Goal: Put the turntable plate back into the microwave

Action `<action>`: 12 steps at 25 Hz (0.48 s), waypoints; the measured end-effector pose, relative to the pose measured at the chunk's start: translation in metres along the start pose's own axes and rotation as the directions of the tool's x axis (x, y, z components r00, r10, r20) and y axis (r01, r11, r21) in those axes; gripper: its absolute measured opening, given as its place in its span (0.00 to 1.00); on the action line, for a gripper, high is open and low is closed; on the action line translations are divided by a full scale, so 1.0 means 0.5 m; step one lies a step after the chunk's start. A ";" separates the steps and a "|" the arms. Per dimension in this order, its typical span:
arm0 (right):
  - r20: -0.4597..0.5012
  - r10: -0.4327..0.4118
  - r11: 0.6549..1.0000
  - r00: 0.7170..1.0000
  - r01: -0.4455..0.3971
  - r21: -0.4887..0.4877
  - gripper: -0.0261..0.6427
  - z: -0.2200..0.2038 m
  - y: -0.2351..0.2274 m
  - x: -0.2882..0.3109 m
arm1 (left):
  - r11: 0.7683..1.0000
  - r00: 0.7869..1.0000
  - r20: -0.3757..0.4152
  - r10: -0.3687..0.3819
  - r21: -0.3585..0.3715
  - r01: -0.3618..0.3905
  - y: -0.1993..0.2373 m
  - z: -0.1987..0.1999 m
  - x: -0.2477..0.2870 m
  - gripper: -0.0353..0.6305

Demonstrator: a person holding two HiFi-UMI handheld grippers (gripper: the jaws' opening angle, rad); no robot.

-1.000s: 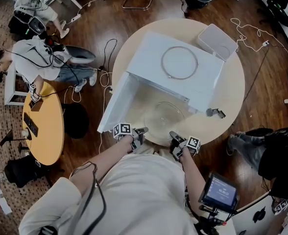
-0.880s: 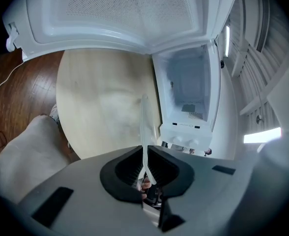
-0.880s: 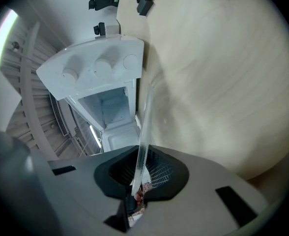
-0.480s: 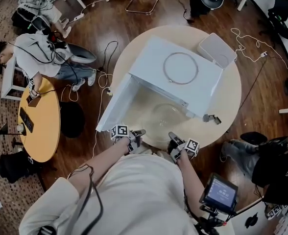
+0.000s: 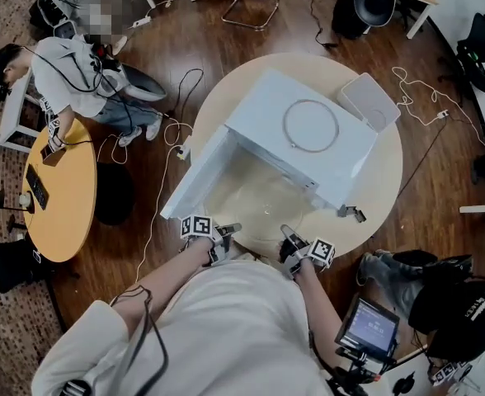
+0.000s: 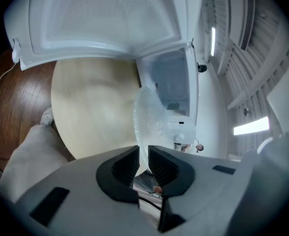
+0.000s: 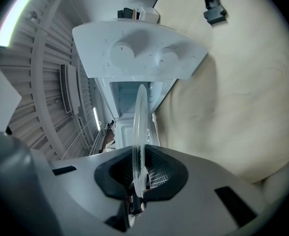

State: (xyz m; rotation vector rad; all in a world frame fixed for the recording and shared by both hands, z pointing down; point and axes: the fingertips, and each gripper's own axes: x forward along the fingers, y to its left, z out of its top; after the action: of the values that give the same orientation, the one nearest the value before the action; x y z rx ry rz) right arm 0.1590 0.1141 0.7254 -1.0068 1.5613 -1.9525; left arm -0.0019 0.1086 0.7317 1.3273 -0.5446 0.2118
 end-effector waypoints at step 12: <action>0.012 0.038 0.996 0.999 -0.037 -0.083 0.09 0.026 0.075 0.027 | 0.960 0.991 0.102 0.082 0.260 -0.107 -0.046 0.025 -0.069 0.17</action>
State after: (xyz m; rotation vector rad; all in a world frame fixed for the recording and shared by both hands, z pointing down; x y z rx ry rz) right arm 0.1565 0.0860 0.6942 -1.0142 1.6540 -1.8655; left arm -0.0242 0.0962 0.6967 1.5787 -0.6749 0.3129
